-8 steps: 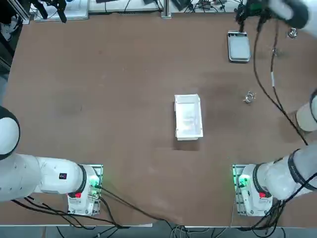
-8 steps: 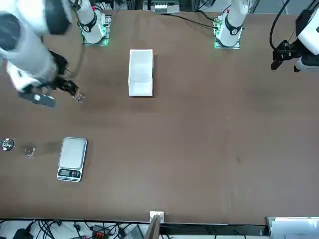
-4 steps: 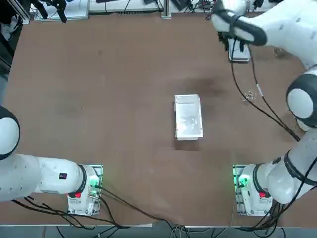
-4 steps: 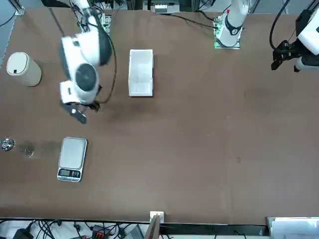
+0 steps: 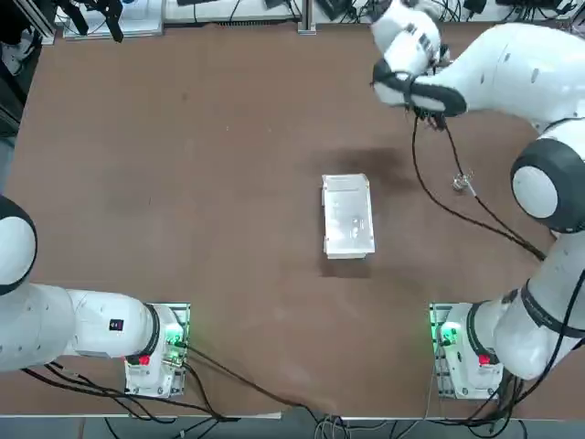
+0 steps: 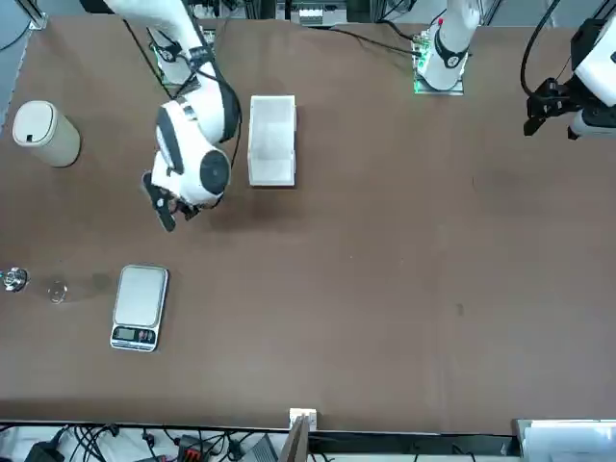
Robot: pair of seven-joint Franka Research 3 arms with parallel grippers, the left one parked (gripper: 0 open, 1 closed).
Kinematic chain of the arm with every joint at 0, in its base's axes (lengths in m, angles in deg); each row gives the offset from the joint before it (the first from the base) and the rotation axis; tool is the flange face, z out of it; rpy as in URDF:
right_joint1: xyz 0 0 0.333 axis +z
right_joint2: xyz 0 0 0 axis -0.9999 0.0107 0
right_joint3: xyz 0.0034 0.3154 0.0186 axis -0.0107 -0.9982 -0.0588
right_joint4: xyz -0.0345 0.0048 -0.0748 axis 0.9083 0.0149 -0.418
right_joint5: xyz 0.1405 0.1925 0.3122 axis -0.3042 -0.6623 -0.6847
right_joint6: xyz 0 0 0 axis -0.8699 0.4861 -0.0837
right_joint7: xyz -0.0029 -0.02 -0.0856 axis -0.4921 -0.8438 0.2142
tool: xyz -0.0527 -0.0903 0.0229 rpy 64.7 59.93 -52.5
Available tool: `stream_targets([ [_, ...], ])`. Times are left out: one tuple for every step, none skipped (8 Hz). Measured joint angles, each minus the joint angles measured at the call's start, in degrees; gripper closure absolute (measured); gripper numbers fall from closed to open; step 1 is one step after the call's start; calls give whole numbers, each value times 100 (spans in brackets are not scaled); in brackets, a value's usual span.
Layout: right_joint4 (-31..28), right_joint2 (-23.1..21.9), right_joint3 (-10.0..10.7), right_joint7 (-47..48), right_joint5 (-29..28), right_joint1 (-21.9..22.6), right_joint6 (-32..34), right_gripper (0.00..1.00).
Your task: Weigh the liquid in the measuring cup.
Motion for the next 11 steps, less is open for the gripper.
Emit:
stream_targets([
  [-224,3,1,687,66,20,-27,0],
  [-430,3,8,1397,148,20,-118,1],
  [-645,6,26,2117,305,19,-288,3],
  [-874,19,46,2726,489,16,-494,3],
  [-1054,75,60,3235,678,12,-644,3],
  [-1146,197,74,3626,841,6,-742,3],
  [-1184,364,97,3957,961,-5,-839,3],
  [-1207,525,120,4255,1103,-40,-936,3],
  [-1231,670,133,4530,1259,-87,-1002,3],
  [-1256,814,135,4814,1397,-124,-1042,3],
  [-1276,951,139,5116,1532,-156,-1066,3],
])
